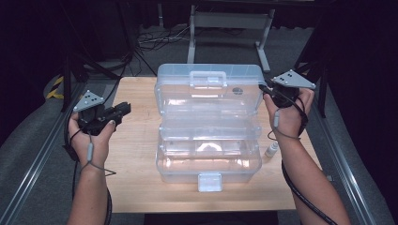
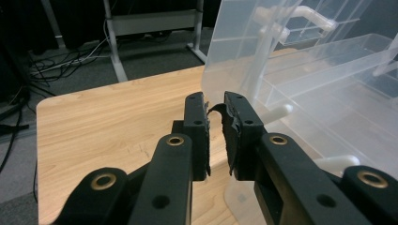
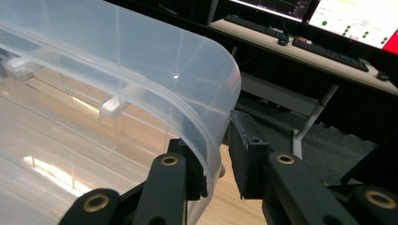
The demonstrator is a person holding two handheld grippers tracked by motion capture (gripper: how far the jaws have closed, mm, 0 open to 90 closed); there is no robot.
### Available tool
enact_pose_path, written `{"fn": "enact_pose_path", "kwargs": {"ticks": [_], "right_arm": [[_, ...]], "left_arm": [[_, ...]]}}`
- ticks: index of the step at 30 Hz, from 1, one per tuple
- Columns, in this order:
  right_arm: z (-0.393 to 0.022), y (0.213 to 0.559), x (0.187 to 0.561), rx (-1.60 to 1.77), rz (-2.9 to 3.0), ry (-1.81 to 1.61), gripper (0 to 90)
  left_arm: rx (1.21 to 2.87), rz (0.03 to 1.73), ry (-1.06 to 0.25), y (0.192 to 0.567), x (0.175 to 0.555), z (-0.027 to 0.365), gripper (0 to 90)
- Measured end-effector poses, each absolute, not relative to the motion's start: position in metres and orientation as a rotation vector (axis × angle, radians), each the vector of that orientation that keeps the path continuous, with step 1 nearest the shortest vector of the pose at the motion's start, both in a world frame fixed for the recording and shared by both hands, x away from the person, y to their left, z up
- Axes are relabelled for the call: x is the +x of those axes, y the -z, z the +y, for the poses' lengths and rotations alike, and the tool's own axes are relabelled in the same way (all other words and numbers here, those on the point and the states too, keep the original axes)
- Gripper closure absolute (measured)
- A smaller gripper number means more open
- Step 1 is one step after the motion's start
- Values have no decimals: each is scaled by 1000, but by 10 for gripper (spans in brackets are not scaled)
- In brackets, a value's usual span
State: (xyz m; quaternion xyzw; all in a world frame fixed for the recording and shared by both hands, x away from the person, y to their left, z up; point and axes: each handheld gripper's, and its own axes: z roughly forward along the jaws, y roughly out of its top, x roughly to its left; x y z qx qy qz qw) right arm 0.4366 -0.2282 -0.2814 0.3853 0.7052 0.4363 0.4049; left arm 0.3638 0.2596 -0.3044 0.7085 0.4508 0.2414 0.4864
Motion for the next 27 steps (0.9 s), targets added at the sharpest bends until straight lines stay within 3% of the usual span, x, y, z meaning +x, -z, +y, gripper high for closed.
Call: {"fn": "enact_pose_path", "kwargs": {"ticks": [27], "right_arm": [[-222,277,482,1037,1835,-1027,828]], "left_arm": [[1754,1180,-587,316,351,273,756]]}}
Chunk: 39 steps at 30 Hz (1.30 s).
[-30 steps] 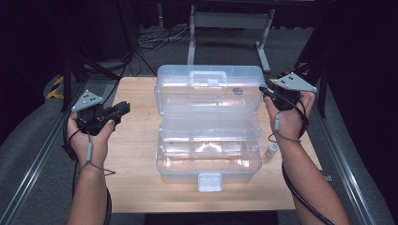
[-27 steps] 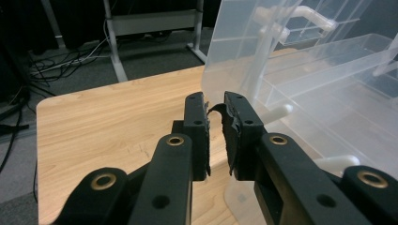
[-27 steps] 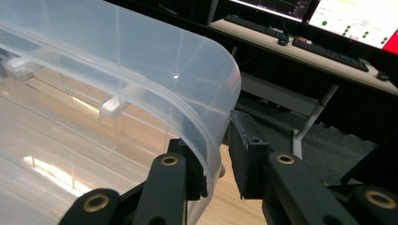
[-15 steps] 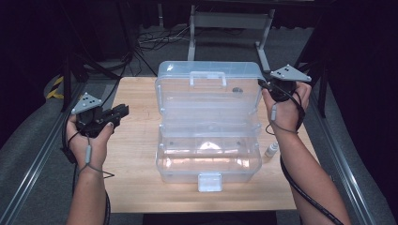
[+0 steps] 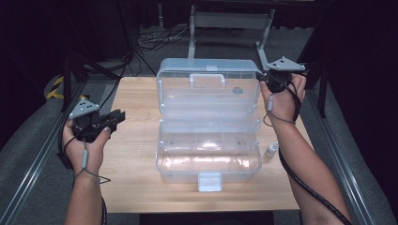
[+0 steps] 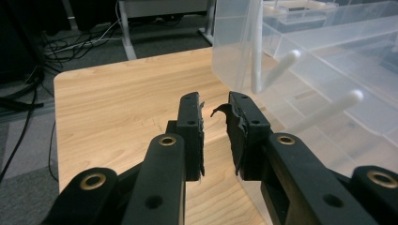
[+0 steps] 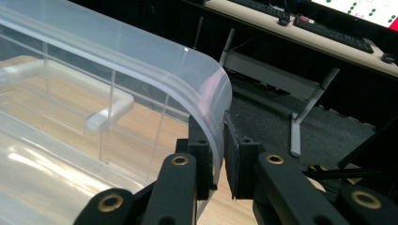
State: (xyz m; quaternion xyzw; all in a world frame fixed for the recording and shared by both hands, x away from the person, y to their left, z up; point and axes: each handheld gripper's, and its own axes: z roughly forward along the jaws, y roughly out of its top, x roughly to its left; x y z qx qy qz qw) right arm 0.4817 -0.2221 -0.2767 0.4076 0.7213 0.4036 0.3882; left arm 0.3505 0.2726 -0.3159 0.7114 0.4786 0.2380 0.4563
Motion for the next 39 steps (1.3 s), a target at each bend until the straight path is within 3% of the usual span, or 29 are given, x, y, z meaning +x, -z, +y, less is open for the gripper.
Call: {"fn": "enact_pose_path", "kwargs": {"ticks": [14,39], "right_arm": [[-222,277,506,1092,1884,-1021,839],[-225,285,549,1208,1993,-1022,856]], "left_arm": [[1805,1211,-590,327,342,272,749],[1850,1249,-561,339,333,280,617]]}}
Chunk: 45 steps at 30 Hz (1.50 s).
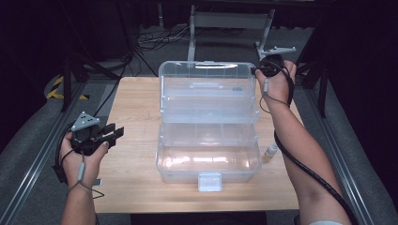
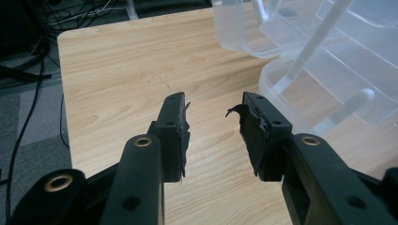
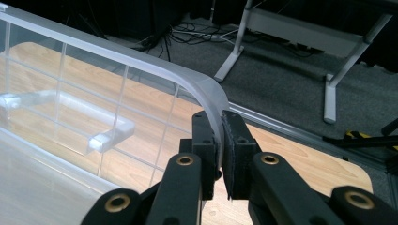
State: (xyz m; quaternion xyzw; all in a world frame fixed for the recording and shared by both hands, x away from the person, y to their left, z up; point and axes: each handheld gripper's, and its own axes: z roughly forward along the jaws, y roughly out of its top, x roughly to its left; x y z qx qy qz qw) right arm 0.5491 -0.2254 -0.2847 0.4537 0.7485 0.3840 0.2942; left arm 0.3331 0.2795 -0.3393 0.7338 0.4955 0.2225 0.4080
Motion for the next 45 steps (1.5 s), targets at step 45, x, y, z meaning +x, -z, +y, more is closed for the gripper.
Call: {"fn": "enact_pose_path", "kwargs": {"ticks": [45], "right_arm": [[-230,314,617,1482,2207,-945,854]], "left_arm": [[1879,1303,-474,356,345,293,577]]}}
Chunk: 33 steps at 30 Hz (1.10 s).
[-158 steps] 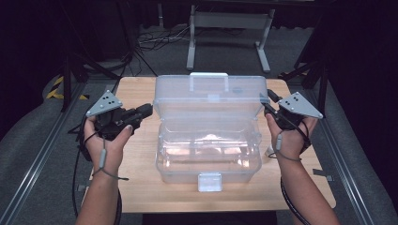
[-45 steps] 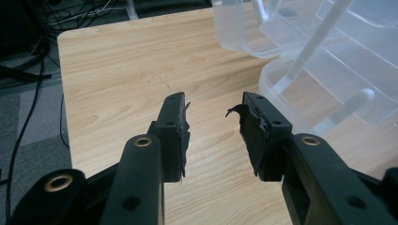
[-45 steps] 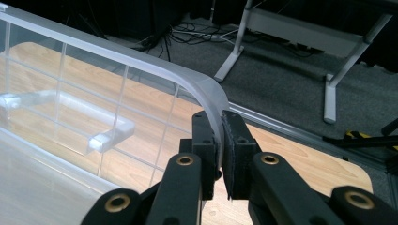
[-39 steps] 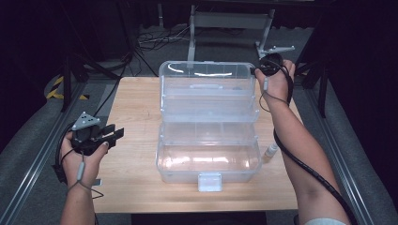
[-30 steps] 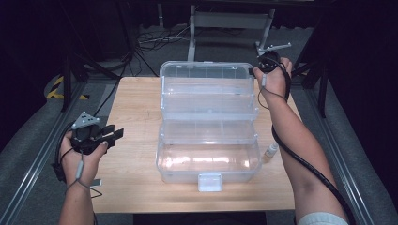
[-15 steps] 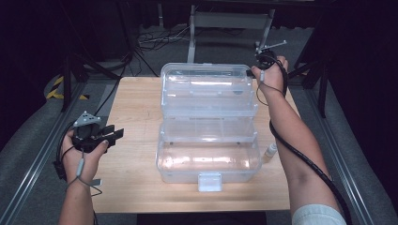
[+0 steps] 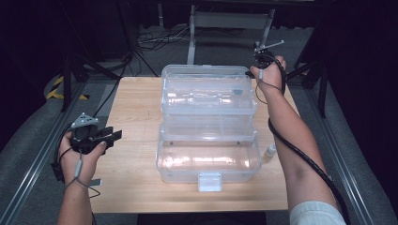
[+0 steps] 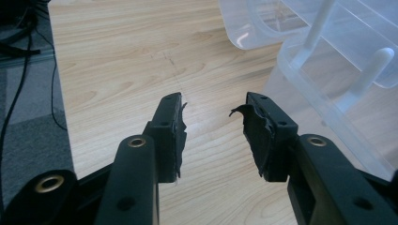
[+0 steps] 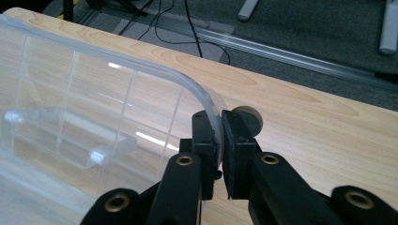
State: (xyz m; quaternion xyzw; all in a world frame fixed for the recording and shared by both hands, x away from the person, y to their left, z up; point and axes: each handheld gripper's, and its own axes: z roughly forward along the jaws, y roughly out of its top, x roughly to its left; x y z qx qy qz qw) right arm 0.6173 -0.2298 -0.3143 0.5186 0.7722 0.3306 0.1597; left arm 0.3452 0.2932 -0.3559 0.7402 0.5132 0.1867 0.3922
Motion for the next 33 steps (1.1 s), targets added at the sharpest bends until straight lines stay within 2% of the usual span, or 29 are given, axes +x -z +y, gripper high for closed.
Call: {"fn": "enact_pose_path", "kwargs": {"ticks": [14,33], "right_arm": [[-231,324,628,1534,2240,-930,854],[-232,336,637,1587,2266,-931,851]], "left_arm": [[1923,1301,-465,366,337,294,489],[1926,1334,-451,372,340,301,464]]}}
